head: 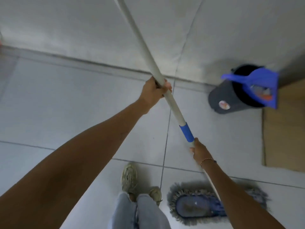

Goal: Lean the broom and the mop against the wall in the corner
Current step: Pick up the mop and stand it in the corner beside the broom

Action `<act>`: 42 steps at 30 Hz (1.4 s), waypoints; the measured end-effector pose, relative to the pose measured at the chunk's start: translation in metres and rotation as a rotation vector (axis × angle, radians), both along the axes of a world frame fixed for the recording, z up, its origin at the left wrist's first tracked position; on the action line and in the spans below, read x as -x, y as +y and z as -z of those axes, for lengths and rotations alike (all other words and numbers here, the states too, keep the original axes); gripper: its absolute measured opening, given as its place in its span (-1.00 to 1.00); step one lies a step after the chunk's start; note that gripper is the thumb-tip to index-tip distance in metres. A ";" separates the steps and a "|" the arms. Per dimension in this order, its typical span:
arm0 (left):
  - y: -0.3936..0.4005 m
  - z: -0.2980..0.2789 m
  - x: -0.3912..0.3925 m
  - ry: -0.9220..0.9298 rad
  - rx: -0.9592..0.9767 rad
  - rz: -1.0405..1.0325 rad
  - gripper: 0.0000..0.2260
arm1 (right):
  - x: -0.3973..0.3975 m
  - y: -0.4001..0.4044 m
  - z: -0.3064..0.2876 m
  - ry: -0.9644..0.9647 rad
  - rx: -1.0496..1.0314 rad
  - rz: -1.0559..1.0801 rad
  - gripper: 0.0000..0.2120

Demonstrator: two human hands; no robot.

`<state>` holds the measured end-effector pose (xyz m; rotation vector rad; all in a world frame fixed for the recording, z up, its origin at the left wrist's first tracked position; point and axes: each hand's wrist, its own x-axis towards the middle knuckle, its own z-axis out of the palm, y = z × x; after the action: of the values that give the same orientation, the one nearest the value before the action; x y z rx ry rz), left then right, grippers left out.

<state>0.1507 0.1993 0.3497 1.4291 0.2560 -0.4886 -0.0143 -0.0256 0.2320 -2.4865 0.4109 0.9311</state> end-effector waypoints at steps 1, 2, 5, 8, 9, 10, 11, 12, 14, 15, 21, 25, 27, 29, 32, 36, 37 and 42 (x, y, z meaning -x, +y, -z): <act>-0.015 -0.036 -0.006 -0.057 -0.008 0.046 -0.87 | -0.001 -0.005 -0.030 -0.025 -0.007 0.027 -0.67; -0.030 -0.068 -0.009 -0.104 -0.027 0.088 -0.86 | -0.001 -0.010 -0.055 -0.044 -0.014 0.047 -0.62; -0.071 -0.171 -0.010 -0.253 -0.108 0.199 -0.81 | 0.002 -0.022 -0.140 -0.108 -0.048 0.137 -0.56; -0.108 -0.275 0.003 -0.388 -0.107 0.320 -0.81 | 0.014 -0.033 -0.222 -0.207 -0.115 0.316 -0.54; -0.117 -0.300 0.006 -0.415 -0.107 0.344 -0.81 | 0.017 -0.034 -0.240 -0.227 -0.133 0.358 -0.54; -0.125 -0.325 0.011 -0.441 -0.105 0.375 -0.81 | 0.019 -0.036 -0.257 -0.264 -0.151 0.402 -0.55; -0.135 -0.350 0.017 -0.473 -0.106 0.417 -0.81 | 0.023 -0.038 -0.278 -0.298 -0.168 0.462 -0.56; -0.143 -0.366 0.019 -0.488 -0.099 0.442 -0.81 | 0.024 -0.039 -0.288 -0.329 -0.191 0.495 -0.58; -0.163 -0.404 0.030 -0.551 -0.086 0.509 -0.80 | 0.030 -0.044 -0.320 -0.384 -0.201 0.565 -0.58; -0.171 -0.416 0.031 -0.578 -0.096 0.519 -0.79 | 0.029 -0.046 -0.331 -0.404 -0.202 0.586 -0.58; -0.227 -0.460 0.043 -0.703 -0.085 0.657 -0.72 | 0.033 -0.070 -0.368 -0.517 -0.260 0.783 -0.57; -0.276 -0.470 0.057 -0.783 -0.097 0.730 -0.66 | 0.041 -0.102 -0.376 -0.551 -0.278 0.896 -0.58; -0.299 -0.473 0.060 -0.814 -0.096 0.759 -0.65 | 0.043 -0.121 -0.376 -0.565 -0.269 0.924 -0.59; -0.325 -0.474 0.063 -0.840 -0.114 0.790 -0.64 | 0.045 -0.143 -0.376 -0.580 -0.240 0.934 -0.59; -0.372 -0.472 0.064 -0.856 -0.133 0.815 -0.64 | 0.045 -0.193 -0.370 -0.571 -0.167 0.916 -0.63; -0.443 -0.473 0.061 -0.847 -0.152 0.768 -0.62 | 0.041 -0.272 -0.374 -0.540 -0.136 0.897 -0.66; -0.462 -0.475 0.060 -0.837 -0.153 0.746 -0.63 | 0.039 -0.292 -0.376 -0.542 -0.143 0.891 -0.65; -0.546 -0.484 0.055 -0.796 -0.130 0.673 -0.66 | 0.029 -0.388 -0.385 -0.534 -0.232 0.943 -0.70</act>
<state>0.0955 -0.3471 0.8333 1.7125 -0.8683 -0.4009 -0.0437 -0.4137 0.6174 -1.8558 1.0640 -0.0639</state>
